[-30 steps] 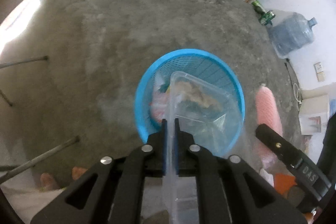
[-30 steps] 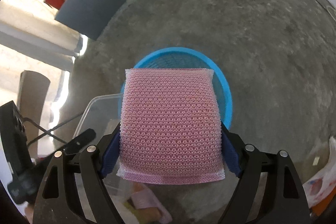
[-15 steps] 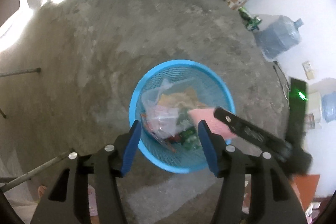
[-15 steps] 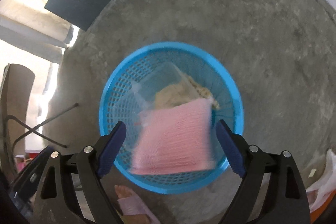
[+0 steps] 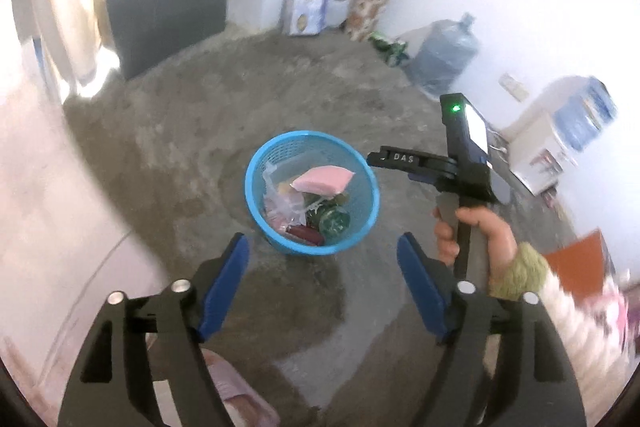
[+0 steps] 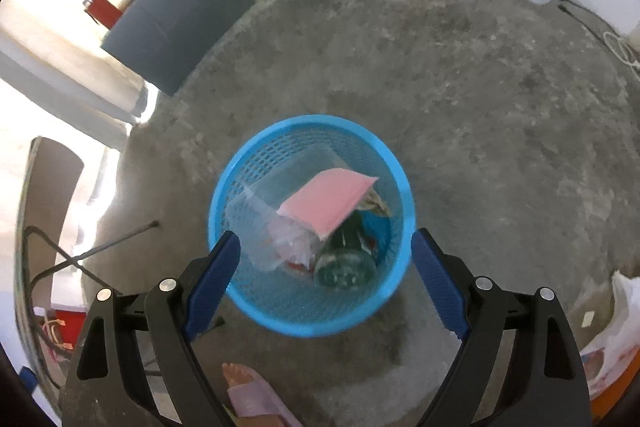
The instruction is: Collect trash
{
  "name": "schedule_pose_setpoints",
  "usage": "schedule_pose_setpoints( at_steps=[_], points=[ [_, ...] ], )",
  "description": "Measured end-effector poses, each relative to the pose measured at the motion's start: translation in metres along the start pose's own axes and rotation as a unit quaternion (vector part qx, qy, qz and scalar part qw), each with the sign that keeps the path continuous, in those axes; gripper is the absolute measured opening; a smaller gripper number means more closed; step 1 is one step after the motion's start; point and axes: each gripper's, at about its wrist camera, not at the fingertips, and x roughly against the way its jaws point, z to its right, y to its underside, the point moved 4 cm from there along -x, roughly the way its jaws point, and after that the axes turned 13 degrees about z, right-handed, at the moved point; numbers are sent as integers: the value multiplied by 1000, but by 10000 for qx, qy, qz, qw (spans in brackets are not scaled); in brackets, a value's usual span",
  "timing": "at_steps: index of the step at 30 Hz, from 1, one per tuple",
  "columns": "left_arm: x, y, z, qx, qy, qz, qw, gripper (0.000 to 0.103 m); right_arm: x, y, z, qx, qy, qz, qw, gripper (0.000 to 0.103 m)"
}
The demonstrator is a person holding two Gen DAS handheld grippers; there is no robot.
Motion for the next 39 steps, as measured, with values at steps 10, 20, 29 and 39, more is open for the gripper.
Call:
schedule_pose_setpoints(
  at_steps=[10, 20, 29, 39],
  points=[
    [131, 54, -50, 152, -683, 704, 9951, 90, 134, 46, -45, 805, -260, 730, 9937, 85],
    [222, 88, -89, 550, -1761, 1666, 9686, 97, 229, 110, -152, 2159, -325, 1753, 9600, 95],
    [265, 108, -110, 1161, -2617, 2112, 9346, 97, 269, 157, -215, 2560, -617, 2397, 9345, 95],
    [276, 120, -106, 1119, -3774, 2030, 8966, 97, 292, 187, -242, 3039, -271, 3050, 9022, 95]
  ],
)
